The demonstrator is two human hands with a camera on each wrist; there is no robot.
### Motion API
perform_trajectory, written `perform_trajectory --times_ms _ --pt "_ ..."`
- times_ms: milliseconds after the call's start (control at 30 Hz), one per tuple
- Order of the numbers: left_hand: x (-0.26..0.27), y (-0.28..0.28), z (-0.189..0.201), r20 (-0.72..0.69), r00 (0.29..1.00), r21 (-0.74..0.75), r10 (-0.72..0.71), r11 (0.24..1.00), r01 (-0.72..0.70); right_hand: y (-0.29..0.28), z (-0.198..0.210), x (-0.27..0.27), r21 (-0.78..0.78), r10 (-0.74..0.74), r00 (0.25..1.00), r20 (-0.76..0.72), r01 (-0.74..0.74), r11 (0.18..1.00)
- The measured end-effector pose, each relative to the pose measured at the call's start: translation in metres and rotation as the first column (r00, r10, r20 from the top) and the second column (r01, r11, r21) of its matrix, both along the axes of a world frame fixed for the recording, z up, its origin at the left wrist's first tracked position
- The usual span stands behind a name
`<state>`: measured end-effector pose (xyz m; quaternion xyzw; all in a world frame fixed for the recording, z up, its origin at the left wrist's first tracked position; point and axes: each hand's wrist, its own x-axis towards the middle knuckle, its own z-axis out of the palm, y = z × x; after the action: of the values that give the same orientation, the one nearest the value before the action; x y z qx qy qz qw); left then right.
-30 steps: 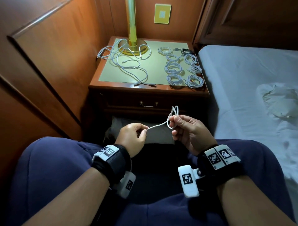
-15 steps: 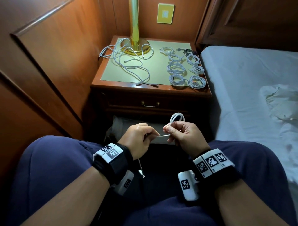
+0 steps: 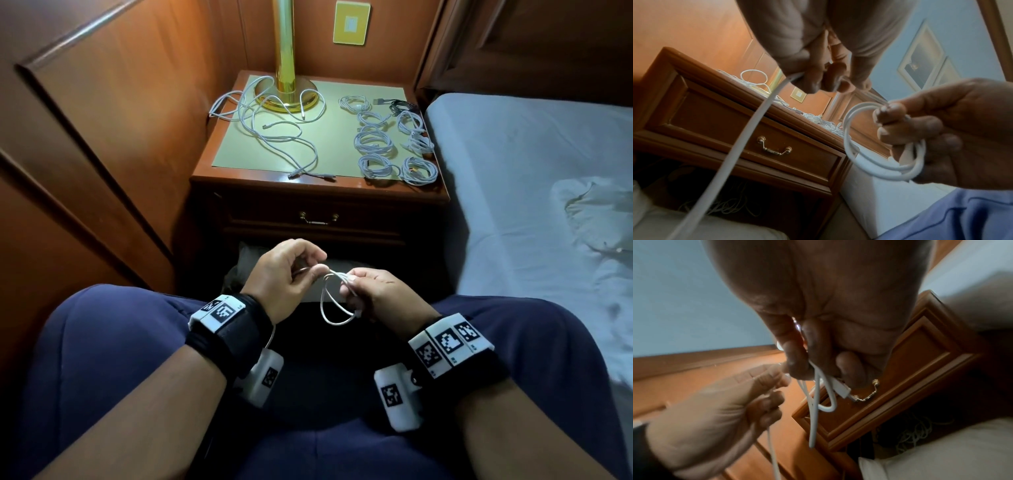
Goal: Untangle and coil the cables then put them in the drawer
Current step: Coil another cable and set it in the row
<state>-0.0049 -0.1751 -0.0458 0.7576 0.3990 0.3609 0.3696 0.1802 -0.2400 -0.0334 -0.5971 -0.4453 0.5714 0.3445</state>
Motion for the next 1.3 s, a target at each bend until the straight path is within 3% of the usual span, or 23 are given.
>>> perform_trajectory --times_ms 133,267,367,500,600,733,933,1033,1133,1300 --pt "0.000 0.002 0.004 -0.019 0.998 -0.133 -0.055 0.990 0.052 -0.003 0.007 0.003 -0.040 -0.037 0.975 -0.219 0.028 0.999" --pt "0.003 -0.002 0.005 0.056 0.990 -0.281 -0.128 0.950 0.139 -0.005 0.012 0.002 -0.036 -0.090 0.948 -0.305 0.083 0.996" --pt "0.006 -0.004 0.012 0.233 0.965 -0.488 -0.122 0.844 0.224 -0.003 0.010 0.000 -0.003 -0.161 0.941 -0.298 0.167 0.986" --pt "0.009 -0.003 0.012 0.273 0.947 -0.585 -0.168 0.753 0.302 0.000 0.008 -0.002 -0.013 -0.309 0.890 -0.335 0.324 0.946" --pt "0.015 -0.007 0.007 0.217 0.941 -0.550 -0.259 0.764 0.337 0.001 0.010 -0.001 -0.057 -0.387 0.850 -0.358 0.393 0.918" --pt "0.022 -0.006 -0.003 0.146 0.976 -0.370 -0.161 0.906 0.205 0.001 0.010 -0.005 -0.160 -0.397 0.820 -0.412 0.364 0.918" --pt "0.014 0.000 -0.005 -0.080 0.989 -0.188 -0.121 0.977 0.104 -0.001 0.007 -0.007 -0.154 -0.247 0.904 -0.348 0.205 0.967" --pt "0.013 -0.001 -0.005 -0.046 0.992 -0.184 -0.118 0.977 0.108 0.001 0.008 -0.007 -0.106 -0.261 0.901 -0.346 0.238 0.965" --pt "0.014 -0.003 -0.007 0.047 0.992 -0.251 -0.119 0.960 0.127 0.004 0.009 -0.003 -0.110 -0.351 0.835 -0.423 0.337 0.935" --pt "0.017 -0.009 -0.005 0.019 0.996 -0.113 -0.083 0.990 0.084 0.003 0.014 0.005 -0.185 -0.352 0.755 -0.554 0.301 0.936"
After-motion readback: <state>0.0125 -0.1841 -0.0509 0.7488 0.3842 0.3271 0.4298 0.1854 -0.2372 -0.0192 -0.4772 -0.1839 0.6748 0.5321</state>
